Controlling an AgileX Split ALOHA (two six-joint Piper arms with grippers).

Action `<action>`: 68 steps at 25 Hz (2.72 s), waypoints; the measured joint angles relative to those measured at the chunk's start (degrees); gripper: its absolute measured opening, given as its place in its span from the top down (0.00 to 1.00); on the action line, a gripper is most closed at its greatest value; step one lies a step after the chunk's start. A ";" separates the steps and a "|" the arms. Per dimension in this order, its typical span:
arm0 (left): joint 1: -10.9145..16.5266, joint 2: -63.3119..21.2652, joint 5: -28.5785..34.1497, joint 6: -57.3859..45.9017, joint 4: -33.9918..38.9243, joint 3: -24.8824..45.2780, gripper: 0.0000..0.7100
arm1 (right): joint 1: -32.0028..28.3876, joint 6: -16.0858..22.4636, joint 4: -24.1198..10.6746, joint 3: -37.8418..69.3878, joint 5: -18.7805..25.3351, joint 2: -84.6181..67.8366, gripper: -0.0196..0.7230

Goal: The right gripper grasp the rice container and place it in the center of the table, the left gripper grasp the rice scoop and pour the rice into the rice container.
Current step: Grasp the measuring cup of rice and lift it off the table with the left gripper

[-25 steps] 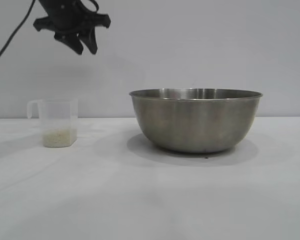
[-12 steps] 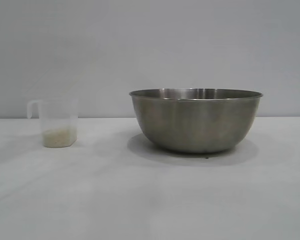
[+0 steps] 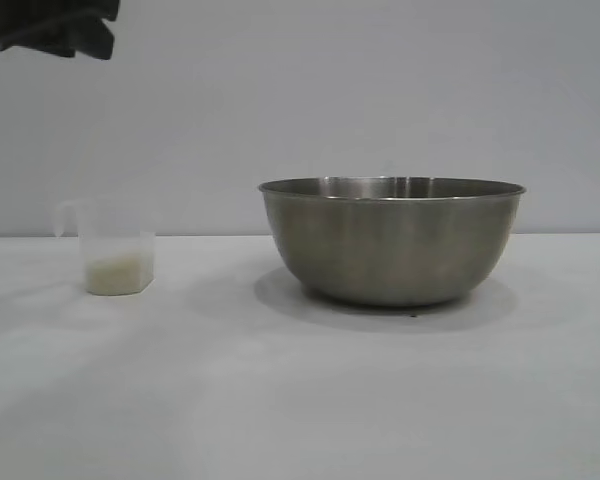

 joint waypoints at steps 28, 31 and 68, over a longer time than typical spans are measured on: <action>0.00 22.52 -17.10 -1.84 -6.87 8.20 0.40 | 0.00 0.09 0.00 0.00 0.00 0.00 0.33; 0.00 23.60 -17.10 -1.84 -6.87 6.61 0.40 | 0.00 0.09 0.00 0.00 0.00 0.00 0.33; 2.66 33.21 -17.10 -0.63 -3.59 -10.25 0.86 | 0.00 0.09 0.00 0.00 0.00 0.00 0.33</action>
